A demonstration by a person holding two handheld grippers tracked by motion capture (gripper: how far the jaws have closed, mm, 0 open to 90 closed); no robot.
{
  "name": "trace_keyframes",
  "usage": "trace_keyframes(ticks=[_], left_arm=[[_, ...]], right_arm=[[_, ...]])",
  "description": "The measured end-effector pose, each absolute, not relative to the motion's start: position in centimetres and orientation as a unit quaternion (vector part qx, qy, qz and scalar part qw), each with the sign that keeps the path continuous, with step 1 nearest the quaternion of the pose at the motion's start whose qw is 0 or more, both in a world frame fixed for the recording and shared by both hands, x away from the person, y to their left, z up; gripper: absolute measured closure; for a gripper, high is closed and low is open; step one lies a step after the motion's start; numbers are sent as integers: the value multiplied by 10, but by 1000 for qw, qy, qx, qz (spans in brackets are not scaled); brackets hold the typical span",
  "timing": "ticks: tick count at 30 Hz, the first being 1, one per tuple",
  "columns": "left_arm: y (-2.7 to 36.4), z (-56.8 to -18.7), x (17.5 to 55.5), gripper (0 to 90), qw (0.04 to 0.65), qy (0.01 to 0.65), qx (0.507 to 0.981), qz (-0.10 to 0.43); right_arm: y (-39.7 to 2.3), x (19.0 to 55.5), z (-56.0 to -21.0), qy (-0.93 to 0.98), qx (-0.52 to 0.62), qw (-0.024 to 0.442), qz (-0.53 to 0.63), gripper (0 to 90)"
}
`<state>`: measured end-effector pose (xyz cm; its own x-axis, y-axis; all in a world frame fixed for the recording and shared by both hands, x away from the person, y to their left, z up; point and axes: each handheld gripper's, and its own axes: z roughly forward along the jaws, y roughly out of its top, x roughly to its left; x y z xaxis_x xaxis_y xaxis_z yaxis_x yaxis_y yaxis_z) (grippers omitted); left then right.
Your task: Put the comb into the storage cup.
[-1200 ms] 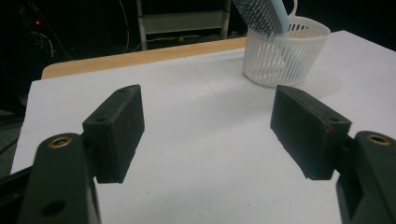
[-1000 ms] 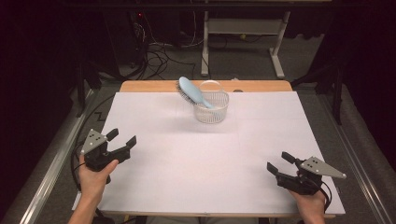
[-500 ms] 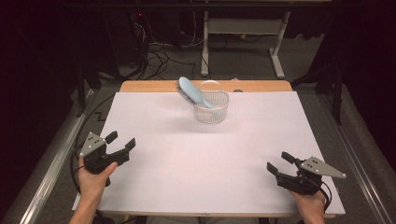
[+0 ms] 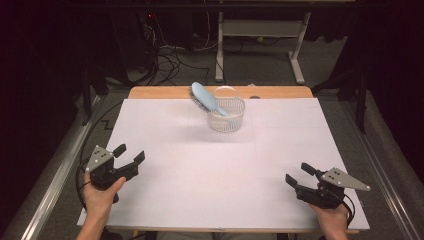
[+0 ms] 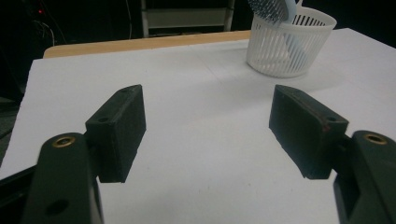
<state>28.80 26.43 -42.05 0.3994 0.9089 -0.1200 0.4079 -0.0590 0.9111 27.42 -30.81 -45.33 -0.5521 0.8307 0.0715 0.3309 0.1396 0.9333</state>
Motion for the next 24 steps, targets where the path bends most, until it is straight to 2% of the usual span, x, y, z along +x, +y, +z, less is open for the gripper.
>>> trace_keyframes(ticks=[12,24], left_arm=[[267,-427,286,295,487,493,678,244],[265,-435,284,247,483,493,680,247]], right_arm=[[-307,274,-453,715,406,242,515,272],[-308,274,-453,715,405,242,515,271]])
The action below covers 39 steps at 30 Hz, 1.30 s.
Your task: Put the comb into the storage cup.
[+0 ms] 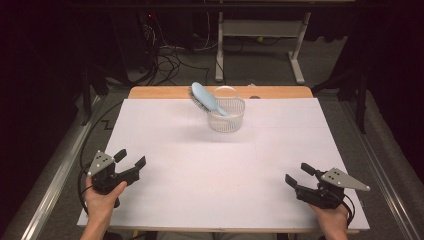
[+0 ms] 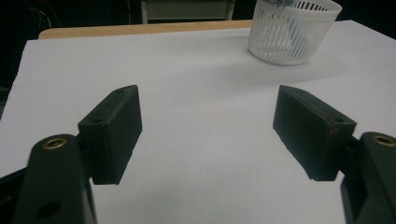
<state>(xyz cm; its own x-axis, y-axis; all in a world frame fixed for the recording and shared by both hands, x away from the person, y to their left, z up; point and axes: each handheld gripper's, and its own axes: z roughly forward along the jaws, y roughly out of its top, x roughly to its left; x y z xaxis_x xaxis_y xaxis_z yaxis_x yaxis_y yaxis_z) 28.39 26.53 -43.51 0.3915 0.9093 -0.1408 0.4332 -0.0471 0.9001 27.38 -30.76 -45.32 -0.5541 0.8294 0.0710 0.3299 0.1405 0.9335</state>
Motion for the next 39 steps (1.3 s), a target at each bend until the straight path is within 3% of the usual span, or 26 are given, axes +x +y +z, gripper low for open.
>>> trace_keyframes(ticks=[39], left_arm=[[261,-463,274,208,462,505,679,264]], right_arm=[[-308,273,-453,715,404,238,518,270]])
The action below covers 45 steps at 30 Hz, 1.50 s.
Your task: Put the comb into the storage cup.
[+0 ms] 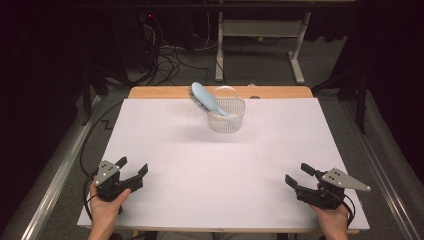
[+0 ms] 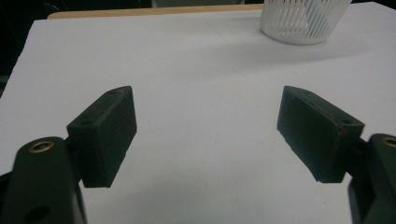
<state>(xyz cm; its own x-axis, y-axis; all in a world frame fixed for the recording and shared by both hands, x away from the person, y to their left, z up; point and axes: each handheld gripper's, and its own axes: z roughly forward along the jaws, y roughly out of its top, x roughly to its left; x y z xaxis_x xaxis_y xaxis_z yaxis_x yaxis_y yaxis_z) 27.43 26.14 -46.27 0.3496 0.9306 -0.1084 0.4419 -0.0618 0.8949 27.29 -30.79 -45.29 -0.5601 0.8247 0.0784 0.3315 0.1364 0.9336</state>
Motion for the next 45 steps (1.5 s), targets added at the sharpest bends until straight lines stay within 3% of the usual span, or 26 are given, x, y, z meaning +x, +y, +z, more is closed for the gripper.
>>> trace_keyframes(ticks=[45], left_arm=[[269,-477,266,208,458,519,670,268]], right_arm=[[-313,271,-454,713,416,219,521,263]])
